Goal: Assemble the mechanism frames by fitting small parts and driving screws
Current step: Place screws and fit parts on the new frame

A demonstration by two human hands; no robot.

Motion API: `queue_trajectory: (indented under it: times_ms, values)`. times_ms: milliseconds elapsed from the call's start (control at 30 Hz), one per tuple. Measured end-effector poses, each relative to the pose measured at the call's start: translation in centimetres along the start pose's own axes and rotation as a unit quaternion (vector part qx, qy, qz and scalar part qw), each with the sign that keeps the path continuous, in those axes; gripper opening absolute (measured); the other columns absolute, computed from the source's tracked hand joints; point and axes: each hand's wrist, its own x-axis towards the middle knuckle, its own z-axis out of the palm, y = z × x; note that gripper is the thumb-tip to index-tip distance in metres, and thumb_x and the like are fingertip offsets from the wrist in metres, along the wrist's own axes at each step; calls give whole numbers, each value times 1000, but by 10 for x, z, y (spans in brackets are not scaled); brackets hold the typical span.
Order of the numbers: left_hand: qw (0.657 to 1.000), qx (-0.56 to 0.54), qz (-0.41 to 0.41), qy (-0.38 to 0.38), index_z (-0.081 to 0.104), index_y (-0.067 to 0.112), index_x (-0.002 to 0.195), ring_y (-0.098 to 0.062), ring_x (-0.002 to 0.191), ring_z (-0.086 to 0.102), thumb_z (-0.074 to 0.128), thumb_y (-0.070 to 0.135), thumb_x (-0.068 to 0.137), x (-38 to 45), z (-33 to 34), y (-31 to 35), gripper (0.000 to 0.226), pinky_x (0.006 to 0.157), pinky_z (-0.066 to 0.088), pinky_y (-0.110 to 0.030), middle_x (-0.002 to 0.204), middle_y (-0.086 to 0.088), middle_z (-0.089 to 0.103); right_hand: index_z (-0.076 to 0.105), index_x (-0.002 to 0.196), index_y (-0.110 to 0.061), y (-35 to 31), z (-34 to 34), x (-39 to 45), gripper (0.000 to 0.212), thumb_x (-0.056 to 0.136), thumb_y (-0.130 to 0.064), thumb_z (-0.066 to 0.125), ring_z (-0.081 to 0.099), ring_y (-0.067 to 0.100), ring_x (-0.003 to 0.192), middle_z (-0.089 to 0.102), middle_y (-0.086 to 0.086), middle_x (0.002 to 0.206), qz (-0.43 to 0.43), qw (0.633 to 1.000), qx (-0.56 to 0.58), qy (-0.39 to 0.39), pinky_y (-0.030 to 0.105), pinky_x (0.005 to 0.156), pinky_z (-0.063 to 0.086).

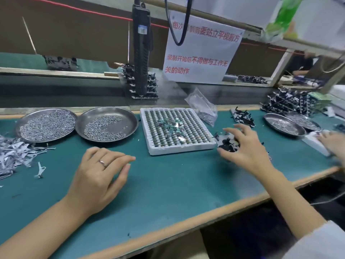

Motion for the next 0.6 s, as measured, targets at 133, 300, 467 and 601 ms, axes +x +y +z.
queue_trajectory:
  times_ms: [133, 300, 467, 601]
  values:
    - [999, 10, 24, -44, 74, 4, 94, -26, 70, 63, 46, 23, 93, 3, 5, 4, 33, 75, 39, -37, 86, -5, 68, 57, 126, -29, 59, -6, 27, 58, 72, -40, 73, 35, 25, 127, 39, 2, 140, 106, 991, -81, -20, 45, 98, 39]
    - [999, 7, -2, -47, 73, 3, 93, -29, 68, 63, 46, 23, 93, 3, 3, 3, 34, 74, 38, -38, 85, -5, 68, 51, 132, -31, 81, 2, 31, 58, 78, -46, 66, 29, 29, 131, 37, 5, 141, 125, 980, -129, -84, 55, 107, 26]
    - [999, 12, -12, -46, 73, 5, 93, -28, 69, 63, 47, 23, 93, 2, 4, 3, 32, 72, 40, -39, 85, -3, 68, 64, 118, -10, 18, 18, 16, 43, 80, -28, 73, 46, 36, 122, 53, 18, 126, -43, 992, -112, 48, 56, 102, 30]
    - [997, 35, -59, -17, 73, 6, 91, -26, 70, 62, 48, 22, 93, 1, 2, -1, 30, 73, 38, -38, 85, -2, 69, 72, 88, -3, -88, 51, -21, 15, 84, -12, 61, 65, 26, 84, 68, 8, 91, -281, 951, 107, 78, 32, 72, 52]
